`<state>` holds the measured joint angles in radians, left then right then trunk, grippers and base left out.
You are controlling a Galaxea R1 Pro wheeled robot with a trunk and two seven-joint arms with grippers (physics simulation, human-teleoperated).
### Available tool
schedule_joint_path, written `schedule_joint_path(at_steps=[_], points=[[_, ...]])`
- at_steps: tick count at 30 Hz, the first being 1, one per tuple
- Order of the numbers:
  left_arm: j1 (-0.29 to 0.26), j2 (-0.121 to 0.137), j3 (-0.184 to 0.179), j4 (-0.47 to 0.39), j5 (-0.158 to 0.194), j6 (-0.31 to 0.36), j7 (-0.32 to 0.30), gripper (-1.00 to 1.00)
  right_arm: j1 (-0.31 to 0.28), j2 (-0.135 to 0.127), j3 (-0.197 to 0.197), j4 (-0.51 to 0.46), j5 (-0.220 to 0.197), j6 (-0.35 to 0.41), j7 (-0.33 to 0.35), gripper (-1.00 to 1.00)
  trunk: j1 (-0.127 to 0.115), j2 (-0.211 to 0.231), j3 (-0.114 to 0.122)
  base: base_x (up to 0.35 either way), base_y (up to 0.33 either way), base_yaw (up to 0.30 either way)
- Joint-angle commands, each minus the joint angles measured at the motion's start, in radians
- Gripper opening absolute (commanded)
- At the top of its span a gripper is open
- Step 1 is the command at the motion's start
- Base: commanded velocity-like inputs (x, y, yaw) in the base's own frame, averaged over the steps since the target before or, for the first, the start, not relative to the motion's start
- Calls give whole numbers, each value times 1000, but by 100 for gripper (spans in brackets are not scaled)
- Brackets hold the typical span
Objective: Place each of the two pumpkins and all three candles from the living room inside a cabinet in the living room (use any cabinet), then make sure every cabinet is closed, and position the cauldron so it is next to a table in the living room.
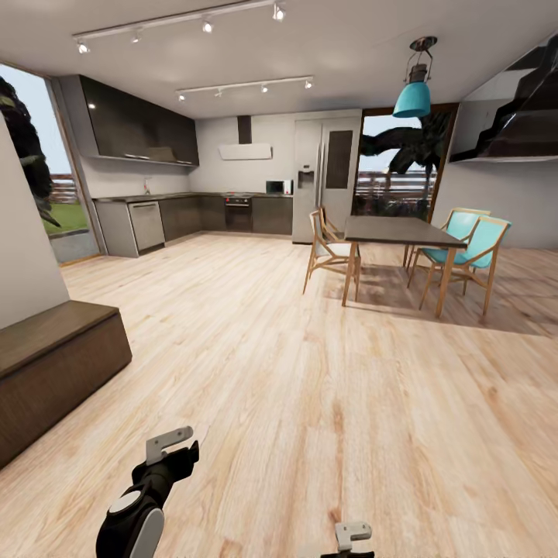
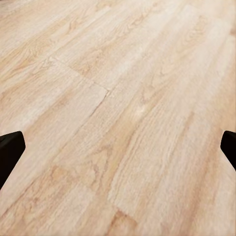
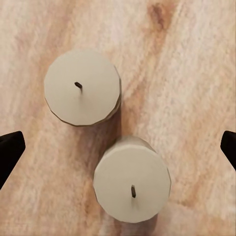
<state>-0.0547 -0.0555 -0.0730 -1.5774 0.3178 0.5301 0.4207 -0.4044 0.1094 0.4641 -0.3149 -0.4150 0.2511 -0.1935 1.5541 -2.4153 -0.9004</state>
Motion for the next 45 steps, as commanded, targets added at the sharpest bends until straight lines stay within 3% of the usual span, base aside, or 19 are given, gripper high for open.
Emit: schedule_joint_path(at_steps=[1, 12, 15, 34, 45], points=[[0, 0, -1, -4, 10, 2, 9, 100, -1, -1, 8, -2, -8, 3, -8, 100, 4, -8, -4, 0, 0, 0], [11, 2, 1, -14, 10, 2, 9, 100, -1, -1, 8, -3, -8, 6, 26, 100, 46, -85, -39, 0, 0, 0], [12, 2, 0, -14, 10, 2, 9, 100, 0, -2, 6, -2, -9, 7, 49, 100, 47, -85, -50, 0, 0, 0], [13, 2, -2, -13, 10, 13, 9, 100, 0, -3, 4, -1, -8, 4, 60, 100, 47, -85, -50, 0, 0, 0], [13, 2, -1, -13, 10, 75, 9, 100, 0, -4, 4, -1, -8, 2, 60, 100, 52, -88, -89, 0, 0, 0]])
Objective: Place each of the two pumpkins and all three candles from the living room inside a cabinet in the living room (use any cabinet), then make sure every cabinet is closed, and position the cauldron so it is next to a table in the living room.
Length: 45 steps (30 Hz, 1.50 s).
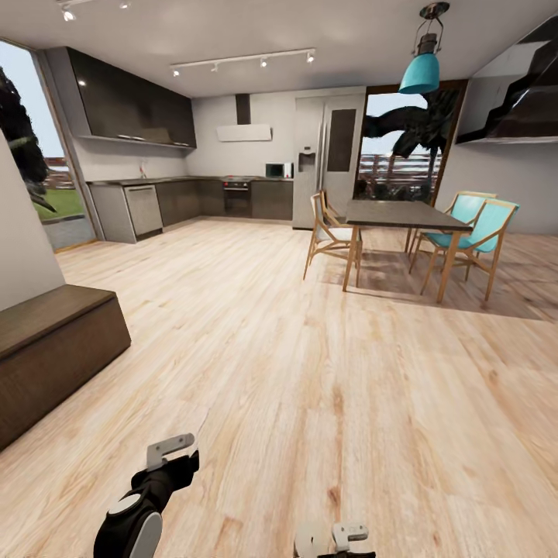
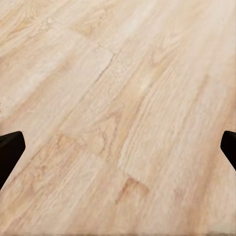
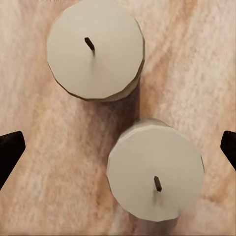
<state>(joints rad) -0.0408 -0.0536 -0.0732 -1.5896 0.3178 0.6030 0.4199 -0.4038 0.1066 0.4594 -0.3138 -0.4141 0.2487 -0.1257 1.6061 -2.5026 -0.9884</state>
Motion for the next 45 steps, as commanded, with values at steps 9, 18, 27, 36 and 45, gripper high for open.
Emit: schedule_joint_path(at_steps=[9, 18, 27, 36, 45], points=[[-1, 0, 0, -1, 10, 32, 10, 100, 0, -2, 6, -2, -9, 7, -8, 100, 0, 0, -1, 0, 0, 0], [-1, 1, 0, -1, 10, 33, 10, 100, 0, -2, 4, -2, -9, 8, -9, 100, 0, 0, -1, 0, 0, 0], [-1, 1, -3, -3, 10, 32, 11, 100, 0, -2, 4, -2, -9, 8, -9, 100, 0, 0, -1, -68, 0, 0], [-1, 1, -3, -3, 10, 31, 11, 100, 0, -2, 5, -2, -9, 7, -8, 100, 0, 0, -1, -46, -6, 0], [-1, 1, -3, -3, 10, 30, 11, 100, 0, -2, 5, -2, -9, 6, -8, 100, 0, 0, -1, -50, -95, 0]])
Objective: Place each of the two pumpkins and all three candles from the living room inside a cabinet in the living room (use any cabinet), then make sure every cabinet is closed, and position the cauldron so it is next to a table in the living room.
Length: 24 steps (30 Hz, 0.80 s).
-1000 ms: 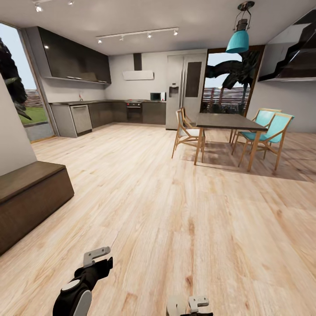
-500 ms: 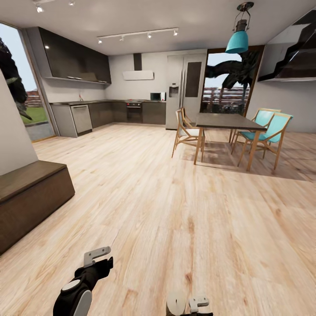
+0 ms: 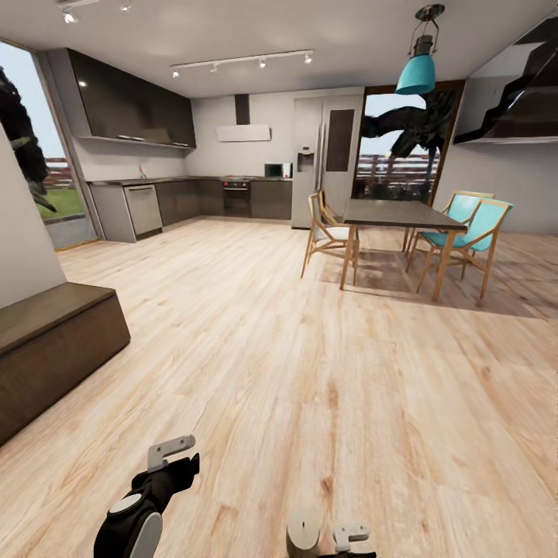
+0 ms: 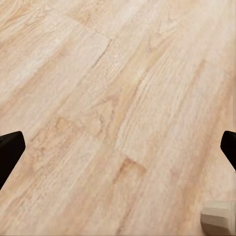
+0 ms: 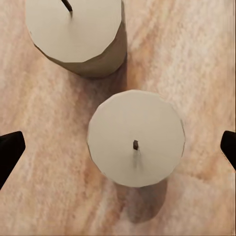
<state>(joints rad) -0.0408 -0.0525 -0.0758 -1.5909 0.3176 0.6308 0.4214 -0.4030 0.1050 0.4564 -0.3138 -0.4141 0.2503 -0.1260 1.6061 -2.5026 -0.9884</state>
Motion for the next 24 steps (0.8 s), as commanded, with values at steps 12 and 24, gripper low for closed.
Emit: schedule_joint_path(at_steps=[12, 24], points=[[-1, 0, -1, -1, 9, -3, 10, 100, 0, 1, 10, -2, -9, 2, -7, 100, 0, 0, -1, 26, -36, 0], [-1, 0, -1, -1, 9, -3, 12, 100, 0, 1, 12, -2, -9, 0, -7, 100, 0, 0, -1, 38, 0, 0]])
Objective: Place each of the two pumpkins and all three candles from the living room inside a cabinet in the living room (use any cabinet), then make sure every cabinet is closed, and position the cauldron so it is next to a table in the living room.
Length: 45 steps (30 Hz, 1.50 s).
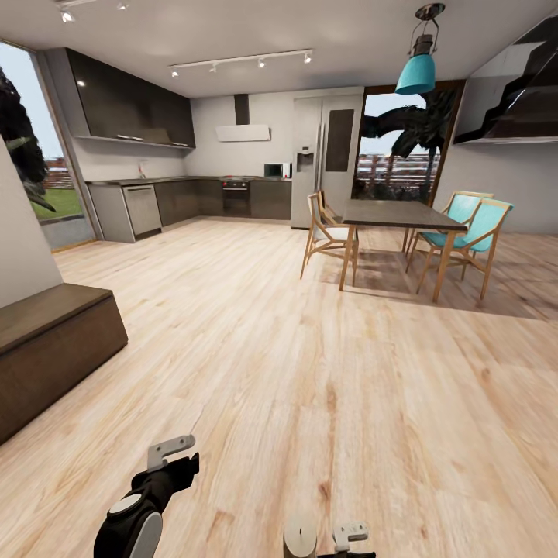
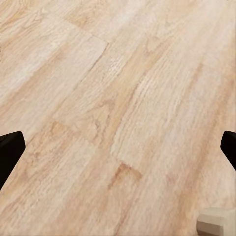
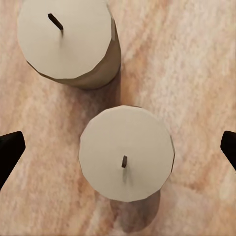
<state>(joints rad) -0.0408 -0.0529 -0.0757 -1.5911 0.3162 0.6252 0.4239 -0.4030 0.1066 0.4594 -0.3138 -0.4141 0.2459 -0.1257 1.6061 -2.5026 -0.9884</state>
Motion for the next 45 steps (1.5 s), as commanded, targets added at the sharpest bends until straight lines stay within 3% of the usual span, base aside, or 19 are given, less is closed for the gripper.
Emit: schedule_joint_path(at_steps=[1, 22, 26, 27, 30, 45], points=[[-1, 0, -1, -1, 11, 2, 10, 100, 0, -1, 8, -2, -9, 4, -8, 100, 0, 0, -1, 2, 0, 0], [6, 1, 0, -2, 12, 0, 2, 100, 1, -1, 8, -2, -9, -2, -8, 100, 8, -5, -74, 0, 0, 0], [77, 1, 4, -3, 12, -2, -78, 100, 1, -1, 8, -3, -9, -2, -8, 100, 9, -5, -78, 0, 0, 0], [108, 1, 5, -3, 12, -2, -124, 100, 1, -1, 7, -4, -9, -2, -8, 100, 9, -5, -78, 0, 0, 0], [142, 1, 7, -4, 12, -3, -181, 100, 1, -1, 2, -6, -8, -2, -8, 100, 9, -5, -78, 0, 0, 0], [166, 1, 8, -4, 12, -4, -220, 100, 0, 0, 1, -20, -8, -27, -9, 100, 9, -5, -78, 0, 0, 0]])
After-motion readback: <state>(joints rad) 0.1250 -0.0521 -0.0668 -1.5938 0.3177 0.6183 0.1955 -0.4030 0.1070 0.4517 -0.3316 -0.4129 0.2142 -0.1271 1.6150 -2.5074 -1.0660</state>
